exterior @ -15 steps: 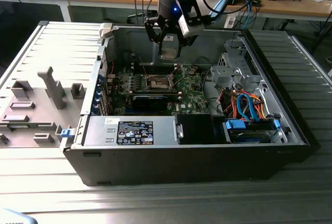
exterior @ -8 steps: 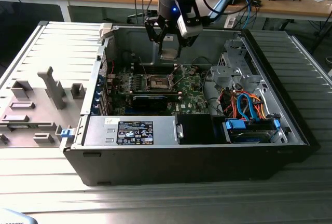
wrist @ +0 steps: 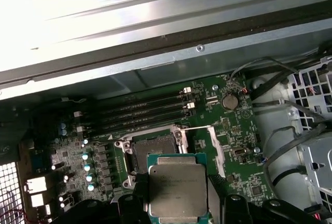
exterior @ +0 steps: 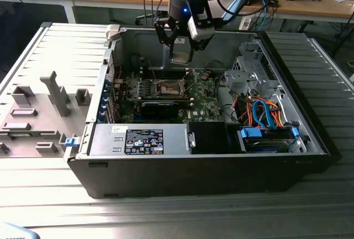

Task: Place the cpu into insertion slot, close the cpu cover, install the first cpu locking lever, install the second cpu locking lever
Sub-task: 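Place the cpu into insertion slot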

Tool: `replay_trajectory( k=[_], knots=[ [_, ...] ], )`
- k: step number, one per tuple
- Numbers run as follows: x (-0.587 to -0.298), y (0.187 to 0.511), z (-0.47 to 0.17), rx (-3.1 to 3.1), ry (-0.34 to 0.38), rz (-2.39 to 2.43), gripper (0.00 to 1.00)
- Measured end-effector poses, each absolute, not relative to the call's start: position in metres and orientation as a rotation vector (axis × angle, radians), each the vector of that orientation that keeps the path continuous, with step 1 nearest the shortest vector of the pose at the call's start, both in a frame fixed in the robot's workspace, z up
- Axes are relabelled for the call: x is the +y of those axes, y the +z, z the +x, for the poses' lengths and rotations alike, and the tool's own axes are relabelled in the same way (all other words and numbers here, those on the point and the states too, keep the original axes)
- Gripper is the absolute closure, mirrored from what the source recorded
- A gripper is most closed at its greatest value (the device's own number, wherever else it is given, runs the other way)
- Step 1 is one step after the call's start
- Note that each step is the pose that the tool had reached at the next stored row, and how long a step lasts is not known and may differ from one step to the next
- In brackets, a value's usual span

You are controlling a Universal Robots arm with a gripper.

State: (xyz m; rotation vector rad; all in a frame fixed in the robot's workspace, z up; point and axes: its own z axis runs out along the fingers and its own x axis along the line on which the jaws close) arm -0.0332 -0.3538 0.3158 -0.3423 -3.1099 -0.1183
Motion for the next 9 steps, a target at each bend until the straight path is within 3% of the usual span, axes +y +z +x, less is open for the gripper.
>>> replay_trajectory(
  k=[9],
  knots=[
    [-0.3538, 0.3154, -0.0332, -3.104, -0.119, -0.406, 0.46]
  ],
)
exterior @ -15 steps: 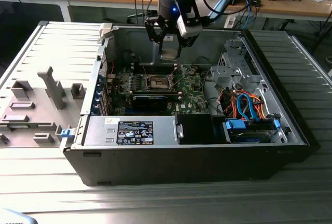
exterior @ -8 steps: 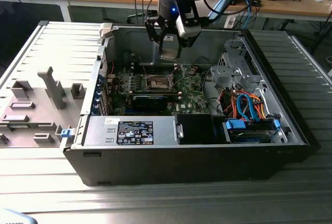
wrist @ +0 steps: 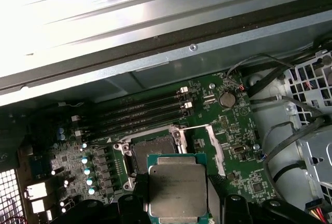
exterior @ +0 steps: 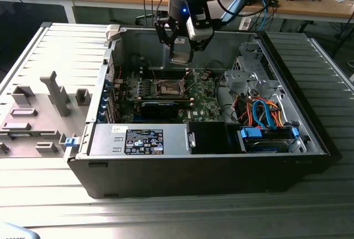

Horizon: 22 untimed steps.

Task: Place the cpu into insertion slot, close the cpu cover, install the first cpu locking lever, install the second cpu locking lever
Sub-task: 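Place the cpu into insertion slot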

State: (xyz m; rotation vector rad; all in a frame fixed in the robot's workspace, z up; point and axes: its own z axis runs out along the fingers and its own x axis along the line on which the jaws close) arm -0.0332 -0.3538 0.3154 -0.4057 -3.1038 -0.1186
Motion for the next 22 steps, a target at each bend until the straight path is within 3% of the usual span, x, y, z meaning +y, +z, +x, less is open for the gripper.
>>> replay_trajectory(
  k=[22],
  knots=[
    [-0.3538, 0.3145, -0.0332, -3.09, -0.119, -0.515, 0.46]
  ],
)
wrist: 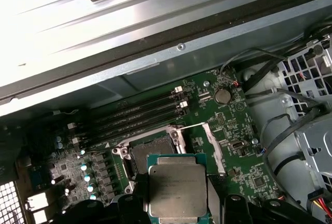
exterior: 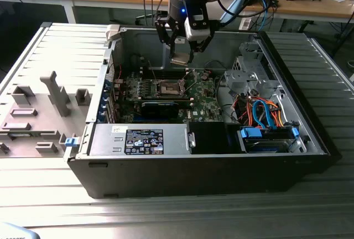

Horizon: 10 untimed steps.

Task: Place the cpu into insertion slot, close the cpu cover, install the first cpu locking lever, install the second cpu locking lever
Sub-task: 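Place the cpu into insertion slot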

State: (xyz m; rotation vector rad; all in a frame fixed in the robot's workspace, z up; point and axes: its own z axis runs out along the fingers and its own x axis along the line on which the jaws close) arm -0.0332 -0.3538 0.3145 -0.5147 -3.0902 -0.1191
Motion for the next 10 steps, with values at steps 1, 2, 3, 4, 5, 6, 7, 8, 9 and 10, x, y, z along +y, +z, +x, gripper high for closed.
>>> replay_trajectory(
  k=[1, 2, 3, 4, 5, 6, 7, 8, 9, 10],
  knots=[
    [-0.3538, 0.3144, -0.0332, -3.09, -0.119, -0.518, 0.46],
    [-0.3538, 0.3144, -0.0332, -3.089, -0.119, -0.523, 0.46],
    [-0.3538, 0.3143, -0.0332, -3.088, -0.119, -0.53, 0.46],
    [-0.3538, 0.3143, -0.0332, -3.087, -0.119, -0.534, 0.46],
    [-0.3538, 0.3143, -0.0332, -3.087, -0.119, -0.538, 0.46],
    [-0.3538, 0.3142, -0.0332, -3.086, -0.119, -0.543, 0.46],
    [-0.3538, 0.3142, -0.0332, -3.086, -0.119, -0.546, 0.46],
    [-0.3538, 0.3142, -0.0332, -3.085, -0.119, -0.551, 0.46],
    [-0.3538, 0.3142, -0.0332, -3.084, -0.119, -0.554, 0.46],
    [-0.3537, 0.3141, -0.0332, -3.084, -0.119, -0.56, 0.46]
  ],
)
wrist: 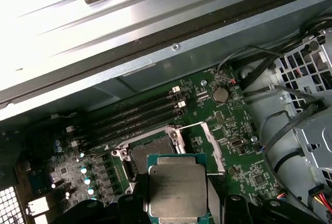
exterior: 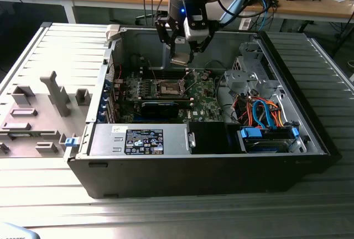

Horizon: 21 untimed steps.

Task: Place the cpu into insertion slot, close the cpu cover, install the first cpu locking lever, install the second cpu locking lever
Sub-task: 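Place the cpu into insertion slot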

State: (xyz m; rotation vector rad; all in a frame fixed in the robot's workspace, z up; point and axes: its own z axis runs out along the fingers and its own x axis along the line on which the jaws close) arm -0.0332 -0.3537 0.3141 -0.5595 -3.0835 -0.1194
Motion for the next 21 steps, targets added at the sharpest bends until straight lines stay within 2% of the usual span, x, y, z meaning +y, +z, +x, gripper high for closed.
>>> replay_trajectory(
  k=[21],
  knots=[
    [-0.3538, 0.3135, -0.0332, -3.069, -0.12, -0.644, 0.46]
  ],
)
